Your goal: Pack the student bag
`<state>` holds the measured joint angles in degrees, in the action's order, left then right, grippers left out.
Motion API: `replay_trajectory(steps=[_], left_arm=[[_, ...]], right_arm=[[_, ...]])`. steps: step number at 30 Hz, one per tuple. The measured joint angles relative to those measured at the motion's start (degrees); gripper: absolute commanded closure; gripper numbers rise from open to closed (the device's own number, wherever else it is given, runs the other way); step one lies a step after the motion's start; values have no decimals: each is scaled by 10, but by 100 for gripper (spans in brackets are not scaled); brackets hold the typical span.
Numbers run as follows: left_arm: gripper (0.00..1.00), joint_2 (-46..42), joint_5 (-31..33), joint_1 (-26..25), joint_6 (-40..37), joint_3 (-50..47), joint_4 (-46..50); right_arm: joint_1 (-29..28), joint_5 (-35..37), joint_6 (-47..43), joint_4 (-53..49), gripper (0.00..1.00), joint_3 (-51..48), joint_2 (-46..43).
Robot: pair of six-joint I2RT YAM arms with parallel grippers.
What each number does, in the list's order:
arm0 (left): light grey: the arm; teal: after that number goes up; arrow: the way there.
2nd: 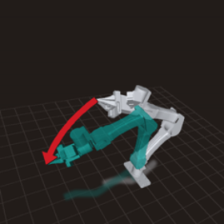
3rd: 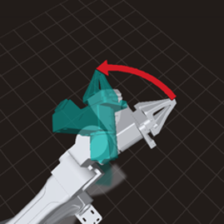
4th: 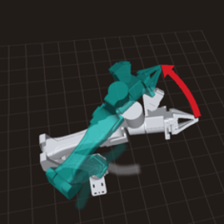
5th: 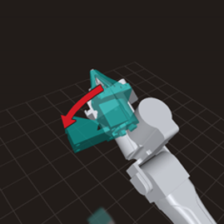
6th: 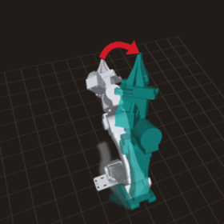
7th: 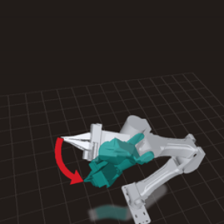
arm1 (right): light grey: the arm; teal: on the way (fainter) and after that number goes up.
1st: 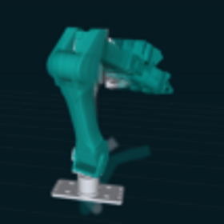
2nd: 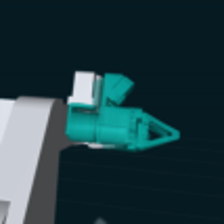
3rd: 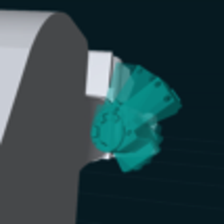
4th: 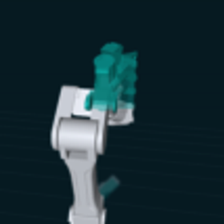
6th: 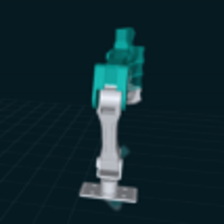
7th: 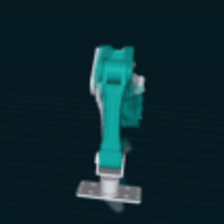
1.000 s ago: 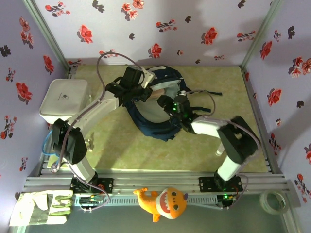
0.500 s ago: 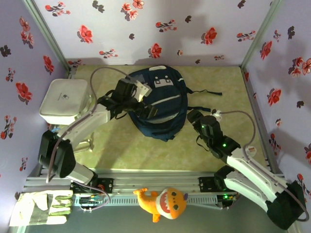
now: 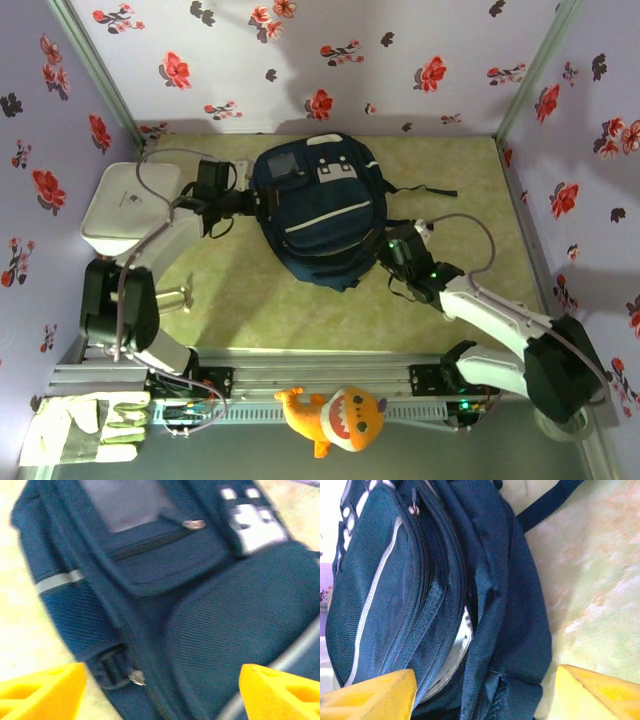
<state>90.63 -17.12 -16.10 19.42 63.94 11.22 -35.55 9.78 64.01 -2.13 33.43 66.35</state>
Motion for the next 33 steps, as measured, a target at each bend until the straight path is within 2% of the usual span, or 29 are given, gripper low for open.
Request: replay_trajectory(steps=[6, 17, 22, 23, 25, 26, 33], left_arm=[[36, 97, -11, 26, 86, 32, 2], [55, 170, -123, 37, 214, 32, -92], [73, 188, -147, 37, 245, 32, -113], [78, 188, -151, 37, 251, 32, -118], [96, 188, -157, 37, 266, 32, -132], [100, 188, -159, 37, 273, 31, -141], [100, 168, -153, 36, 381, -56, -292]], right_arm=[[-4, -31, 1, 51, 29, 10, 61], [3, -82, -2, 160, 39, 10, 150], [17, -97, -19, 180, 44, 14, 174], [20, -100, -26, 182, 45, 18, 180], [29, -105, -40, 182, 46, 28, 193], [36, -109, -47, 182, 46, 35, 201], [112, -155, -109, 205, 48, 128, 310]])
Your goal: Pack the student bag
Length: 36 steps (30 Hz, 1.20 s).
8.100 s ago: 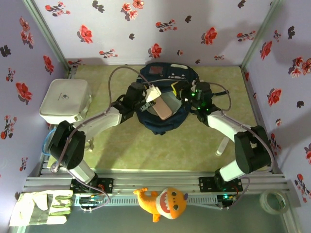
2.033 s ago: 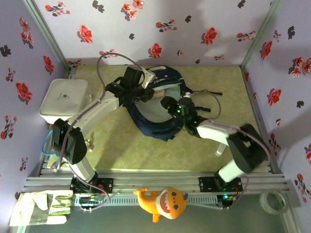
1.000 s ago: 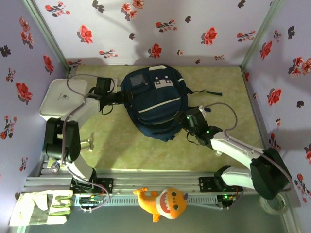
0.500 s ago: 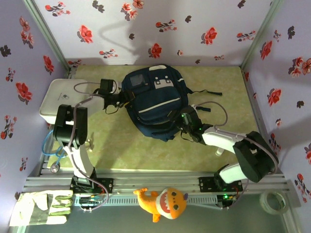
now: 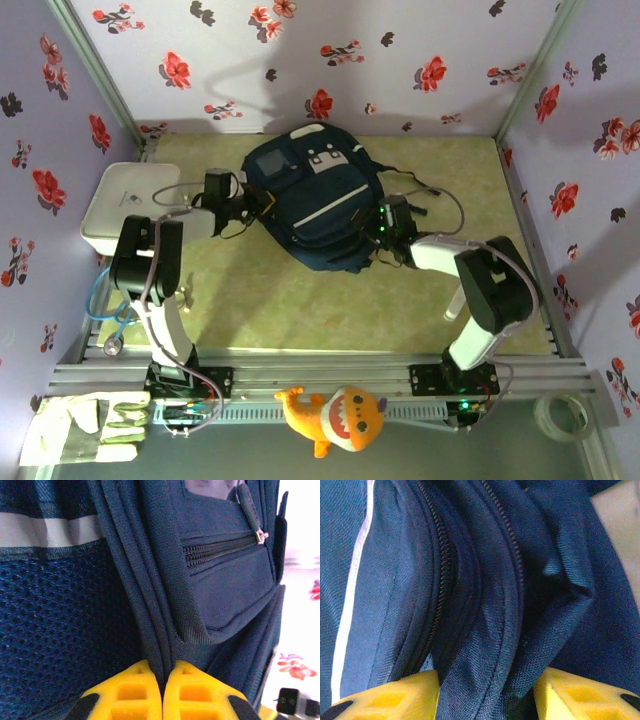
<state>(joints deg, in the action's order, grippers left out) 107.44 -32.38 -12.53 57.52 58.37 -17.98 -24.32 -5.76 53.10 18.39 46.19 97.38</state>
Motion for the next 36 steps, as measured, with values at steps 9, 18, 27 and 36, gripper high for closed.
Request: replay_trajectory(steps=[9, 18, 27, 36], left_arm=[[100, -69, 72, -46, 140, -118, -105], [99, -116, 140, -115, 176, -137, -93], [100, -116, 164, -134, 215, -134, -93], [96, -115, 186, -169, 263, -120, -94]], right_arm=[[76, -41, -72, -5, 43, 112, 74], [85, 7, -111, -151, 39, 90, -72], [-80, 74, -101, -244, 40, 77, -192], [-243, 90, -43, -204, 54, 74, -108]])
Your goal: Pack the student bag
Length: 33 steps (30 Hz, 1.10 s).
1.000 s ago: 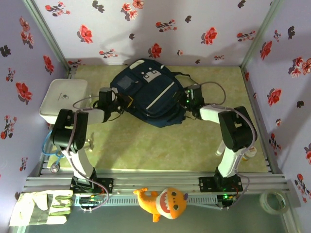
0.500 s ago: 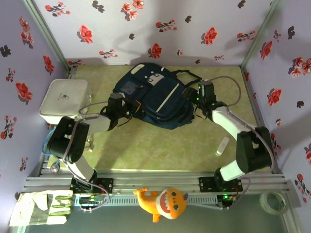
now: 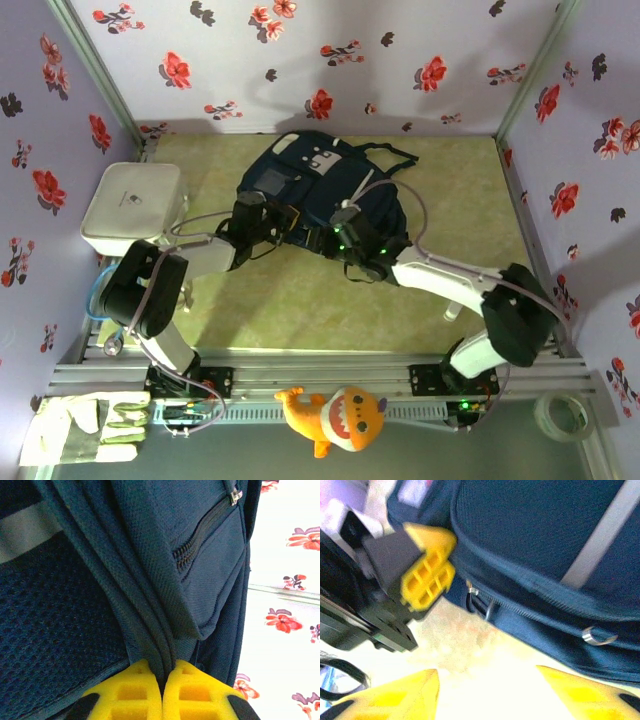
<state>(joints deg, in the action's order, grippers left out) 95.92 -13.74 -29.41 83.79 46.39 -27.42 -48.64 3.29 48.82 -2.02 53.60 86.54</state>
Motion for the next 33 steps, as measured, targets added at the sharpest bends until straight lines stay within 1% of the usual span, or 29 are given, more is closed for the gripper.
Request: replay_trajectory(steps=[2, 6, 8, 10, 13, 21, 27, 30, 33], left_arm=[[95, 5, 2, -7, 10, 2, -4], [86, 14, 2, -17, 23, 5, -11], [84, 15, 0, -20, 26, 7, -12], [81, 15, -2, -21, 26, 7, -13], [73, 15, -5, -23, 24, 8, -13], [60, 14, -15, -17, -8, 3, -22], [59, 3, -15, 13, -32, -33, -15], [60, 3, -15, 28, -35, -37, -11], [59, 6, -23, 31, -36, -30, -14]], right_arm=[[-8, 0, 5, 13, 56, 0, 31], [-10, 14, 7, 22, 57, 5, 78], [-9, 29, 1, 22, 57, 15, 89], [-6, 47, -6, 22, 58, 28, 94], [6, 66, -13, 28, 59, 46, 96], [34, 79, -23, 25, 59, 50, 99], [41, 79, -23, 22, 59, 50, 99], [41, 78, -23, 22, 59, 50, 99], [41, 74, -21, 22, 59, 48, 98]])
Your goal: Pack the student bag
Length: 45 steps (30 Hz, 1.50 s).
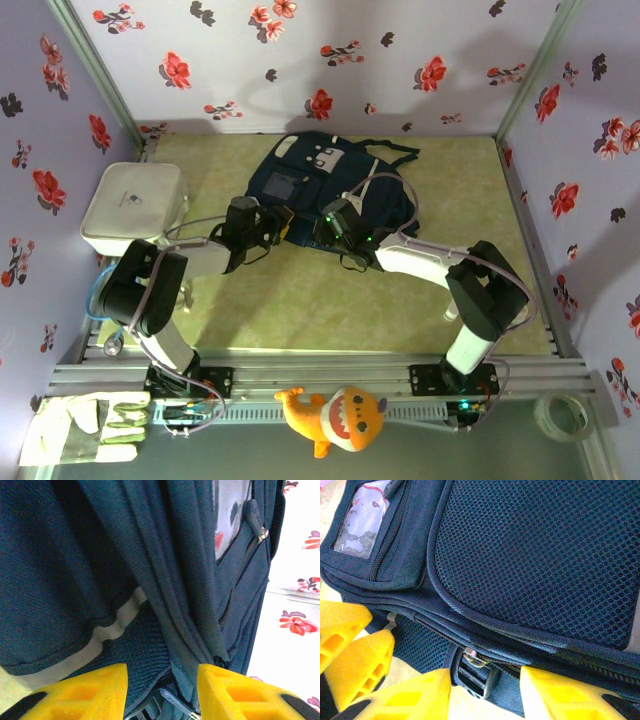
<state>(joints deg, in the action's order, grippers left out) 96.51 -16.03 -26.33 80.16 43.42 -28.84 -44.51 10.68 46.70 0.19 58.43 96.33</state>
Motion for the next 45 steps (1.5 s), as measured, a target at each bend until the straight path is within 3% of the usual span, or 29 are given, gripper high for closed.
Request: replay_trajectory(steps=[4, 16, 22, 31, 45], left_arm=[[58, 12, -12, 0, 0, 20, -13], [75, 49, -18, -1, 12, 39, -24], [100, 55, -18, -3, 22, 46, -24], [100, 50, -15, -6, 22, 51, -21], [100, -3, -6, -14, 22, 51, -3]], right_arm=[[0, -4, 3, 1, 59, -5, -7], [4, -6, 13, 15, 59, -8, -22], [-11, -1, 23, 14, 59, -9, -26], [-50, 15, 57, 8, 64, 4, 19], [-41, 104, 54, -16, 55, 66, 49]])
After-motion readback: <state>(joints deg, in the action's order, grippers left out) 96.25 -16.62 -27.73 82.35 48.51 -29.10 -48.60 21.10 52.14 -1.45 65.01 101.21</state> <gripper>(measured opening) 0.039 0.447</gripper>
